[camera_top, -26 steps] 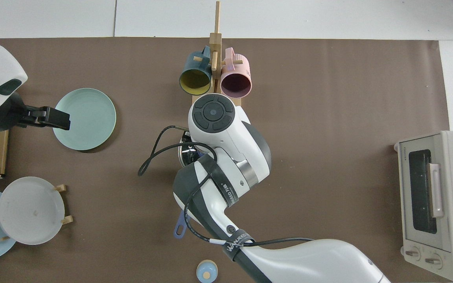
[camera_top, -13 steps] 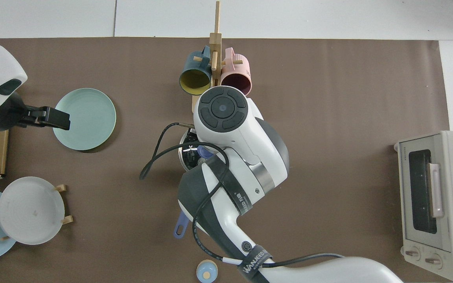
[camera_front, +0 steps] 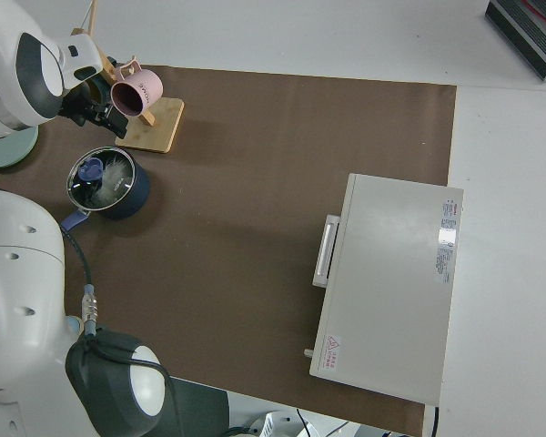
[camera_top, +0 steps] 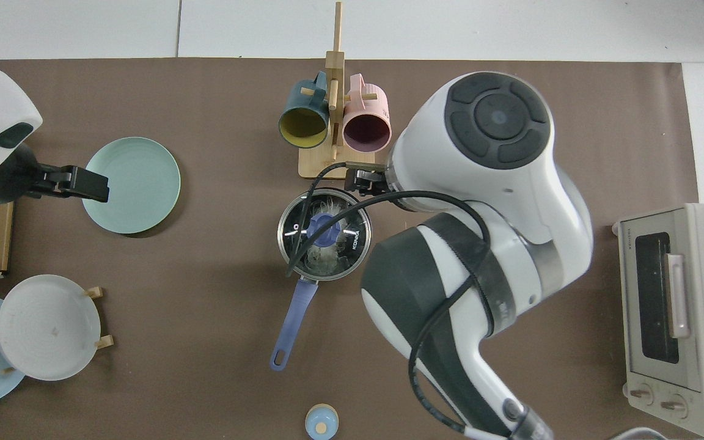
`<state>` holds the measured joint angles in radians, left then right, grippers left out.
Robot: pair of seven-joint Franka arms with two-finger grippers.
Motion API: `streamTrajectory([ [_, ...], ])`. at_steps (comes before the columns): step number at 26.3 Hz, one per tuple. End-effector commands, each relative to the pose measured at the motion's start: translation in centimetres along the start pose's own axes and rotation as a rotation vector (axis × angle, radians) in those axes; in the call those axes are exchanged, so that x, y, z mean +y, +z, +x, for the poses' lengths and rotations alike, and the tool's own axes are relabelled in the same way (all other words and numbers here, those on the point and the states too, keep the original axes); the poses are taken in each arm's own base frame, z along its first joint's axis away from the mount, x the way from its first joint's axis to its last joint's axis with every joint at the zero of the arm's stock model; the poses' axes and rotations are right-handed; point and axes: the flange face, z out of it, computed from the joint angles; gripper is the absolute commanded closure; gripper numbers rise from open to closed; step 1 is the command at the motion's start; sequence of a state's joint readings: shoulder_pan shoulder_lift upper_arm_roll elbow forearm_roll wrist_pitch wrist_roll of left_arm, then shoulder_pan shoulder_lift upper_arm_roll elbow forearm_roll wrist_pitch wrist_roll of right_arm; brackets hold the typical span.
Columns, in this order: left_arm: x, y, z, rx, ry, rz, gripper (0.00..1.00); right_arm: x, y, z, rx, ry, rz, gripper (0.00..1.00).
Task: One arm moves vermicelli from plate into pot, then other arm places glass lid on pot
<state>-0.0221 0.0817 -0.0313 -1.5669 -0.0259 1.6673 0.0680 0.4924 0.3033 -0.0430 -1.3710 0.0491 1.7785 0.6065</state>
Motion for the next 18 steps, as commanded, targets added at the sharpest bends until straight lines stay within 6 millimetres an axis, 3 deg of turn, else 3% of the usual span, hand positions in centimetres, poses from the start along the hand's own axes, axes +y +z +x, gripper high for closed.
streamTrajectory([
  [1,0.2,-0.3,-0.8,-0.005,0.010,-0.004,0.00,5.3,-2.0,1.6,-0.015,-0.124,-0.024,0.00],
  [9,0.2,-0.3,-0.8,-0.003,0.010,-0.004,0.00,15.1,-4.1,5.4,-0.018,-0.282,-0.035,0.00],
  [18,0.3,-0.3,-0.8,-0.003,0.012,-0.004,0.00,22.9,-6.8,6.0,-0.037,-0.222,-0.050,0.00],
])
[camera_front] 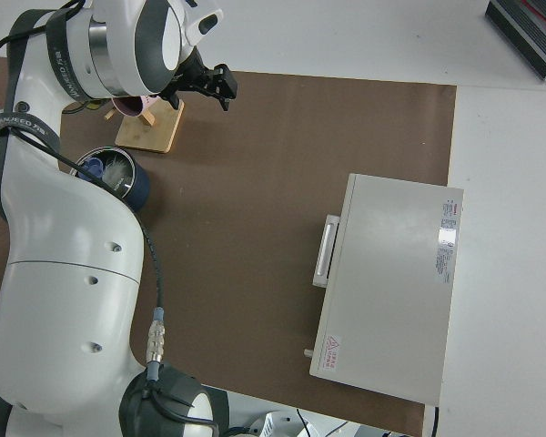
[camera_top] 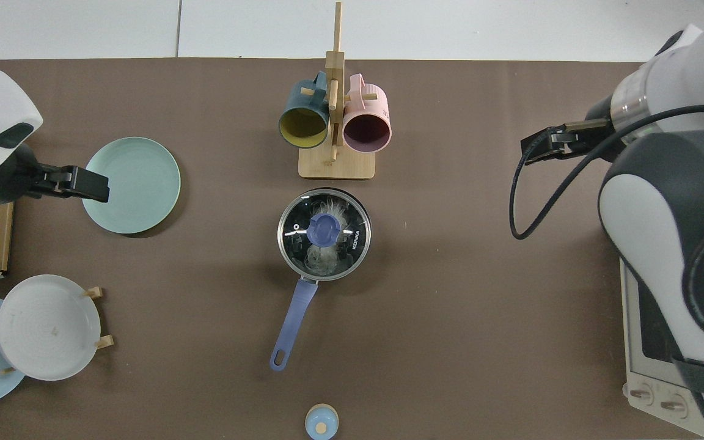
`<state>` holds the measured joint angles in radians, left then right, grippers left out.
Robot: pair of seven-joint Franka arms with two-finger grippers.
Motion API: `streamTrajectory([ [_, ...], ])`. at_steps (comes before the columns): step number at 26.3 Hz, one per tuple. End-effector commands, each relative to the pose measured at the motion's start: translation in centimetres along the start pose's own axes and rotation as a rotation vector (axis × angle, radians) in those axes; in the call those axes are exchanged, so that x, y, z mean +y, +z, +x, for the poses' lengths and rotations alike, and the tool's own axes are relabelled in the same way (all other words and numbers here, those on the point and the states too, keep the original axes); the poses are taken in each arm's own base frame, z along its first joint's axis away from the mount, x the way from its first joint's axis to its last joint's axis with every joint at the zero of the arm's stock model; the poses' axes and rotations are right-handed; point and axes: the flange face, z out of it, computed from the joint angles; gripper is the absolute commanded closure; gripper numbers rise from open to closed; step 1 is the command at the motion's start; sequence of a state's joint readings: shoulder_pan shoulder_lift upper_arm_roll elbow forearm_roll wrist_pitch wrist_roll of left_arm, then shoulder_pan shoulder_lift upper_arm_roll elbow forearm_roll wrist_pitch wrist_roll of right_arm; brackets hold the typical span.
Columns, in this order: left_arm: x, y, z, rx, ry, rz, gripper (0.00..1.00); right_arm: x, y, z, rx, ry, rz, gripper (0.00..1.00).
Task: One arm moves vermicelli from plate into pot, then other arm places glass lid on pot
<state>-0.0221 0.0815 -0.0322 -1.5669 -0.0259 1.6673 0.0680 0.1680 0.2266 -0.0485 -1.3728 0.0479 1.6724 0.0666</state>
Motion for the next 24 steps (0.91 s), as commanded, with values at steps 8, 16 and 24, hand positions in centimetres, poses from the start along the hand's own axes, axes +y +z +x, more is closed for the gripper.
streamTrajectory([
  [8,0.2,-0.3,-0.8,-0.003,0.011,-0.004,0.00,6.0,-3.8,-6.1,-0.047,0.025,-0.010,0.00],
  [16,0.2,-0.3,-0.8,-0.003,0.011,-0.004,0.00,6.6,-6.2,-10.3,-0.026,0.041,-0.007,0.00],
  [24,0.2,-0.3,-0.8,-0.003,0.011,-0.004,0.00,7.8,-5.9,-12.0,-0.047,0.070,-0.007,0.00],
])
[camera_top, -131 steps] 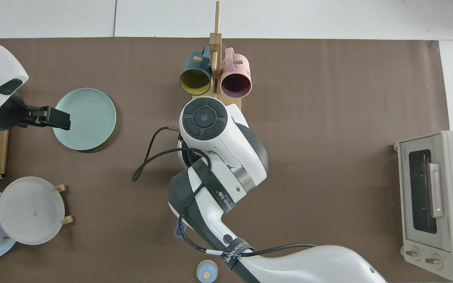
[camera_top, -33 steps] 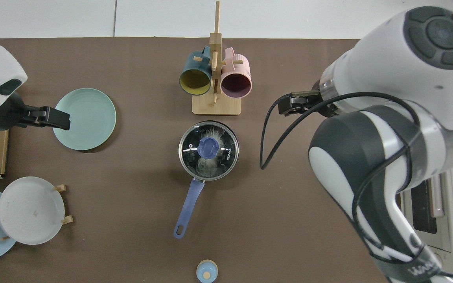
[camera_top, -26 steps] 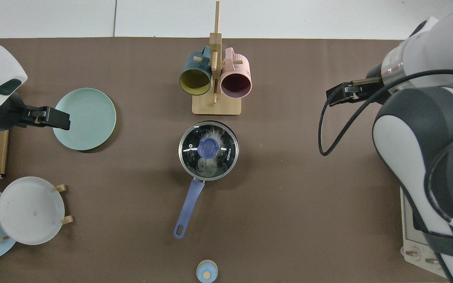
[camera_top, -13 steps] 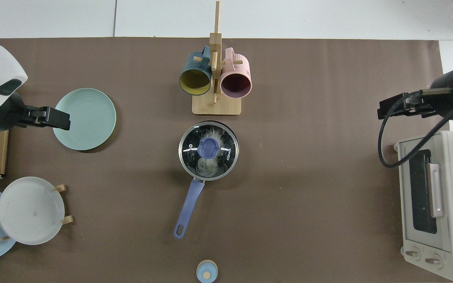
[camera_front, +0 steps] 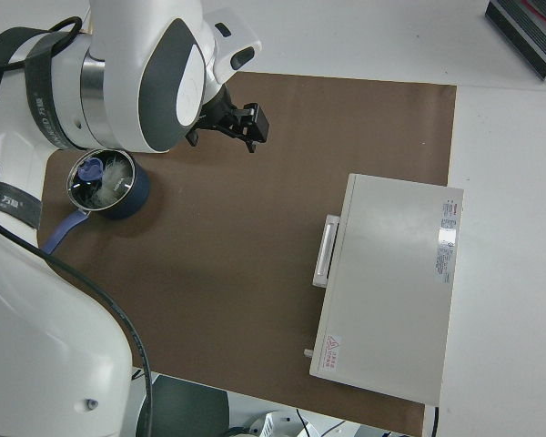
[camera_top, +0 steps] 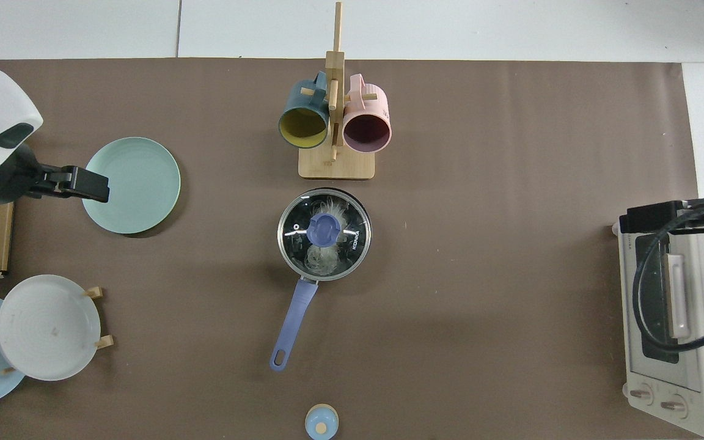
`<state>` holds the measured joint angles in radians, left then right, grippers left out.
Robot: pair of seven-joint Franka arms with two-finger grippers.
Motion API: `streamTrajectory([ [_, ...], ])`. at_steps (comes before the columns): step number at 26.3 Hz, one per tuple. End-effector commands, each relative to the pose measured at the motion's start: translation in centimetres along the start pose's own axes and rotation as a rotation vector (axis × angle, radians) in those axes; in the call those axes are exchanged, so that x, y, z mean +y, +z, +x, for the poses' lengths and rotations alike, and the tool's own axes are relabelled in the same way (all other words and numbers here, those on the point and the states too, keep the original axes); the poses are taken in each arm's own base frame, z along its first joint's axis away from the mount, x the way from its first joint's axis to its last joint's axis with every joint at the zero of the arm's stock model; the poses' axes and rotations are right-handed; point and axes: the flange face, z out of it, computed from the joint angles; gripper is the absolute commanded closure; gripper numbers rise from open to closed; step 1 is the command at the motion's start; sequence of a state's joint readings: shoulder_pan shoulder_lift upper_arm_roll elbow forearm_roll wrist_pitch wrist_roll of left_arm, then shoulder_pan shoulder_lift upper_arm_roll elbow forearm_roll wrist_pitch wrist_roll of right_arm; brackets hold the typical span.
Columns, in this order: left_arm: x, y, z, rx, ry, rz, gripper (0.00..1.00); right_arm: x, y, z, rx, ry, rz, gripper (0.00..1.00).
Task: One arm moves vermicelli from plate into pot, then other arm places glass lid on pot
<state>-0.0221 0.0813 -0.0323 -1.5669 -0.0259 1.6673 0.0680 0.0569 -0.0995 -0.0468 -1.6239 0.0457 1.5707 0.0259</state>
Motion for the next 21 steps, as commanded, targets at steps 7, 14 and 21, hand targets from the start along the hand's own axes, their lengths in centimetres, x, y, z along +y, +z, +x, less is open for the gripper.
streamTrajectory([
  [7,0.19,-0.32,-0.80,-0.004,0.011,-0.004,0.00,1.32,1.04,-1.46,-0.013,0.015,-0.033,0.00],
  [14,0.19,-0.32,-0.80,-0.004,0.011,-0.004,0.00,1.39,1.01,-1.57,-0.017,0.013,-0.062,0.00],
  [21,0.19,-0.32,-0.80,-0.004,0.011,-0.004,0.00,1.17,1.09,-1.58,-0.018,0.010,-0.077,0.00],
])
